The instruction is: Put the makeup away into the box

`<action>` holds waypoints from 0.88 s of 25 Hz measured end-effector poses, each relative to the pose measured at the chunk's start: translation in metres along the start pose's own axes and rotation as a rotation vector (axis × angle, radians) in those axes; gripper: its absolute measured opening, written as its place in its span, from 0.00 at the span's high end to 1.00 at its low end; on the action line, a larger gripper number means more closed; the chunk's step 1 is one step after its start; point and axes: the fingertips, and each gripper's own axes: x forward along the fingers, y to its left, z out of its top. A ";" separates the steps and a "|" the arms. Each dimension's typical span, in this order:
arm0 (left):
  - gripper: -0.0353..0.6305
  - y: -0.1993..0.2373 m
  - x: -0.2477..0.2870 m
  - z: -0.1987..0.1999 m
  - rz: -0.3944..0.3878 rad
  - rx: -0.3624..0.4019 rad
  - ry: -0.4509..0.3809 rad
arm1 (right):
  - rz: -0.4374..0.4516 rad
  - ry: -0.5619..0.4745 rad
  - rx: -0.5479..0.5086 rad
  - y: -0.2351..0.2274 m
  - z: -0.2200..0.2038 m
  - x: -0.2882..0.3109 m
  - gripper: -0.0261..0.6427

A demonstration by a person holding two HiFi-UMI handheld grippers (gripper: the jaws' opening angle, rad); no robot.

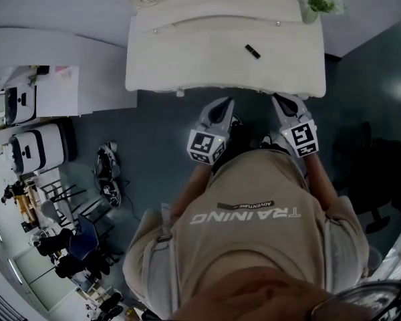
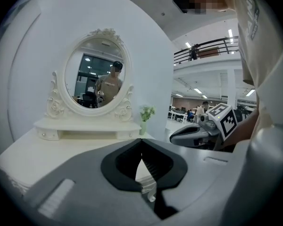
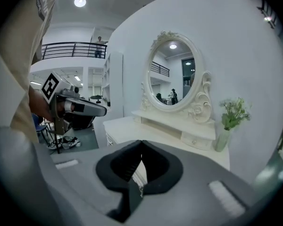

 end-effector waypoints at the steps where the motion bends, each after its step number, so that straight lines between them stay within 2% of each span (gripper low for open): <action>1: 0.94 0.005 0.004 0.004 -0.017 0.001 0.002 | -0.010 0.004 0.011 -0.001 0.005 0.004 0.96; 6: 0.94 0.044 0.034 0.033 -0.126 0.055 -0.023 | -0.093 -0.023 0.012 -0.023 0.043 0.038 0.96; 10: 0.94 0.084 0.040 0.037 -0.188 0.075 -0.018 | -0.161 -0.041 0.075 -0.023 0.068 0.065 0.96; 17: 0.94 0.147 0.079 0.031 -0.263 0.064 -0.021 | -0.252 0.042 0.048 -0.027 0.073 0.107 0.96; 22: 0.94 0.161 0.101 0.013 -0.290 0.015 0.014 | -0.272 0.102 0.062 -0.030 0.062 0.119 0.96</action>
